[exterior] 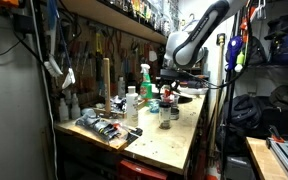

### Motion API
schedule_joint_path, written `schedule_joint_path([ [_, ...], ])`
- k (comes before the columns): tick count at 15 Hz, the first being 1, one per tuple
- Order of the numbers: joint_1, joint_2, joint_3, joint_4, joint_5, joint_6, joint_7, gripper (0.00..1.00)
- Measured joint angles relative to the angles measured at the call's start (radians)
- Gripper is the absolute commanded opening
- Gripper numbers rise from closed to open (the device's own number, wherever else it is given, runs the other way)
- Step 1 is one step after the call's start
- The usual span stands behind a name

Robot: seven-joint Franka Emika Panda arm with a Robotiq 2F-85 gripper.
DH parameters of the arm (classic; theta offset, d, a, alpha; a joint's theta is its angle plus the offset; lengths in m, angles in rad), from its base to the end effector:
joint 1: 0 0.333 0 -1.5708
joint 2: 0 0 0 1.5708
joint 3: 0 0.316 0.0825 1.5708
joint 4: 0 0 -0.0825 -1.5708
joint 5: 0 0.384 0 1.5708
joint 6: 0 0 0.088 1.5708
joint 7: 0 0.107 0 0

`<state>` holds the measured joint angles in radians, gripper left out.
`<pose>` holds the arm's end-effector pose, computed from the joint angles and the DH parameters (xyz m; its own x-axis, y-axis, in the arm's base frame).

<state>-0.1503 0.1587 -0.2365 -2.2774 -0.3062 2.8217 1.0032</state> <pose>0.5278 -0.1972 0.3275 0.3847 -0.8419 0.3784 -0.8678 -0.4695 -0.1626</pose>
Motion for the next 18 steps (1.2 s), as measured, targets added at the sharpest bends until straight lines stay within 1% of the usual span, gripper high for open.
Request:
schedule_joint_path([
  [1, 0.003, 0.01, -0.004, 0.003, 0.0, 0.016, 0.004, 0.64],
  [3, 0.007, 0.032, -0.012, 0.011, 0.0, 0.048, 0.018, 0.44],
  [4, 0.007, 0.042, -0.014, 0.017, 0.0, 0.06, 0.027, 0.38],
  [8, 0.007, 0.073, -0.028, 0.04, -0.006, 0.079, 0.054, 0.06],
  [9, 0.007, 0.077, -0.033, 0.044, -0.01, 0.08, 0.057, 0.01],
  [11, 0.008, 0.081, -0.047, 0.05, -0.029, 0.081, 0.067, 0.0],
  [12, 0.008, 0.081, -0.053, 0.051, -0.039, 0.081, 0.072, 0.03],
  [15, 0.007, 0.064, -0.065, 0.052, -0.057, 0.081, 0.073, 0.03],
  [17, 0.002, 0.032, -0.057, 0.046, -0.037, 0.071, 0.053, 0.03],
  [18, 0.0, 0.009, -0.05, 0.039, 0.001, 0.055, 0.016, 0.03],
])
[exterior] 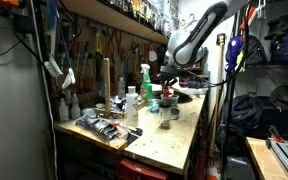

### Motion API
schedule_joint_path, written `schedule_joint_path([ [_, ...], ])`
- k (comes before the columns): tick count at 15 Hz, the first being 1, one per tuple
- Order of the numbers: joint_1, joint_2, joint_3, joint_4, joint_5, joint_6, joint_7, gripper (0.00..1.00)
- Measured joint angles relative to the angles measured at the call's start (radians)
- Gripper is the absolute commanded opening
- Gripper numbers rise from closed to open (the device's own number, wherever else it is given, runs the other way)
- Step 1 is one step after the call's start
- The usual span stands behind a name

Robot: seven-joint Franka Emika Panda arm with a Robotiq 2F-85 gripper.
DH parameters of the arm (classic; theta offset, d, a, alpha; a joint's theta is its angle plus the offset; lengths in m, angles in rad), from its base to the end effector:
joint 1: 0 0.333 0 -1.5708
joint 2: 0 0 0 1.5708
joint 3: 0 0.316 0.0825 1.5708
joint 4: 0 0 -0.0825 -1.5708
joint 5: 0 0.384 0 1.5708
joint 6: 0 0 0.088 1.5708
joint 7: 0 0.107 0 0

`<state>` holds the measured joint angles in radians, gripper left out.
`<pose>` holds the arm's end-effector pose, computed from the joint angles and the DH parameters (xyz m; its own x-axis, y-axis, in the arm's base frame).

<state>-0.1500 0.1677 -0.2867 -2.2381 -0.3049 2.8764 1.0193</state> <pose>0.5320 -0.2263 0.3473 0.3089 -0.8491 0.4286 -0.8742 -0.4310 -0.2238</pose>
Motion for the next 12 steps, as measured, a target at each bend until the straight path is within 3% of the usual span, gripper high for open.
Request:
schedule_joint_path([
  [7, -0.001, -0.259, 0.069, -0.077, 0.395, -0.313, -0.491, 0.03],
  [12, -0.003, -0.401, 0.047, -0.103, 0.624, -0.601, -0.811, 0.03],
])
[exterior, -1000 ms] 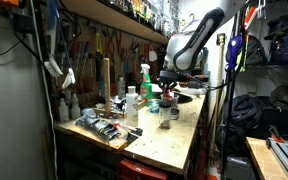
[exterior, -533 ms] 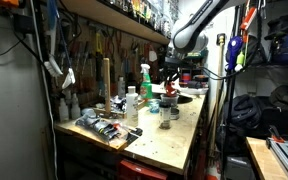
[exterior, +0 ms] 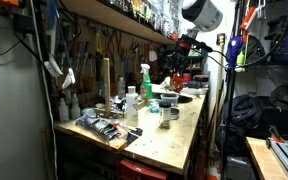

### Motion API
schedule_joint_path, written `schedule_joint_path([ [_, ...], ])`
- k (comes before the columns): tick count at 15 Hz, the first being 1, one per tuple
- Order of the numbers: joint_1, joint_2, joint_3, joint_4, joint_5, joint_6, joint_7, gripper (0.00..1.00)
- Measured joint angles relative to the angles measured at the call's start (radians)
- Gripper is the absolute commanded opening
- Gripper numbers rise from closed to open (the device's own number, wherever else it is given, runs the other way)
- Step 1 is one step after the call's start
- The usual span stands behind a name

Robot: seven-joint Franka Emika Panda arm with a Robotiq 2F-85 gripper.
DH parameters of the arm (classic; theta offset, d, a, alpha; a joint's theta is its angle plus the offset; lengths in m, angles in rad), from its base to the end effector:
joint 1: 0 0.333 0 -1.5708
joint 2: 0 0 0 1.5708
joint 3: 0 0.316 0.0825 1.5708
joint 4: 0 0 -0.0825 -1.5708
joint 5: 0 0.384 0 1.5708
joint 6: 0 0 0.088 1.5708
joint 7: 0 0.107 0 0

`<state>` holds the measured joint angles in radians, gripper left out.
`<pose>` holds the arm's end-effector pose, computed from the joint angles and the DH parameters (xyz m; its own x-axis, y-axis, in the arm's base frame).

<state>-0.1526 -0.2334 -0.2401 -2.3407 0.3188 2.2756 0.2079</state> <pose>0.4503 -0.1814 0.4416 0.6981 -0.7140 0.0531 -0.6601 -0.6706 -0.3384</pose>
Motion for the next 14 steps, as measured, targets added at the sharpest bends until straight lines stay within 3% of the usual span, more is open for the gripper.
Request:
schedule_joint_path([
  [7, 0.017, 0.079, -0.011, -0.056, 0.3, -0.184, -0.272, 0.03],
  [8, 0.017, 0.099, -0.01, -0.055, 0.324, -0.187, -0.289, 0.03],
  [9, 0.015, 0.115, -0.01, -0.054, 0.342, -0.187, -0.298, 0.12],
  [10, 0.013, 0.124, -0.009, -0.05, 0.345, -0.187, -0.301, 0.12],
  [11, 0.012, 0.128, -0.007, -0.048, 0.345, -0.187, -0.301, 0.03],
  [14, 0.009, 0.128, -0.001, -0.044, 0.345, -0.179, -0.301, 0.03],
])
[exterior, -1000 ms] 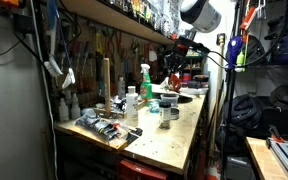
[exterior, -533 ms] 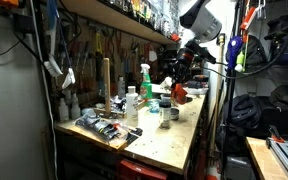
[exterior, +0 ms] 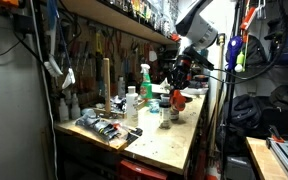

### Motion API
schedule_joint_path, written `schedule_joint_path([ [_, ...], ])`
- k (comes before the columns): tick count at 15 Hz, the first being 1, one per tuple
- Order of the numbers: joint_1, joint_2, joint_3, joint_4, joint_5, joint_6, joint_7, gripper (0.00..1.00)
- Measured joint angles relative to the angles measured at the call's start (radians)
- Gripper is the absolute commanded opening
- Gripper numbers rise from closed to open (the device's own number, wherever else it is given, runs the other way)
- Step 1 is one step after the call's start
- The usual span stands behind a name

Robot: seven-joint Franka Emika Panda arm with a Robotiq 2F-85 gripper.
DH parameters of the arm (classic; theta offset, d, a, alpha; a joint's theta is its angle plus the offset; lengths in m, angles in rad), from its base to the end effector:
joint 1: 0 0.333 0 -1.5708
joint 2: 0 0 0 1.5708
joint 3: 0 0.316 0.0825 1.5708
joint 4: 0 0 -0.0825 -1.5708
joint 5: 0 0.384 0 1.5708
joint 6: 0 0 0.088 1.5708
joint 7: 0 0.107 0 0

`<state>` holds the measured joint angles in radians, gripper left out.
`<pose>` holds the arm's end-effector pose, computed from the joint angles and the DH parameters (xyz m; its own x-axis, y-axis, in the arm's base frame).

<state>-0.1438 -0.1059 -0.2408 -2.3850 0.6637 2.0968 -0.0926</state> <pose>0.4448 -0.1478 0.3547 0.7921 -0.5668 -0.2266 -0.5924 -0.6241 -0.5095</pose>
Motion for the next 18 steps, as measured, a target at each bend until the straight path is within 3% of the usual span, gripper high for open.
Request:
schedule_joint_path([
  [11, 0.001, 0.023, 0.047, 0.003, 0.002, 0.205, 0.001, 0.03],
  [18, -0.006, 0.056, 0.051, 0.007, -0.005, 0.236, 0.001, 0.03],
])
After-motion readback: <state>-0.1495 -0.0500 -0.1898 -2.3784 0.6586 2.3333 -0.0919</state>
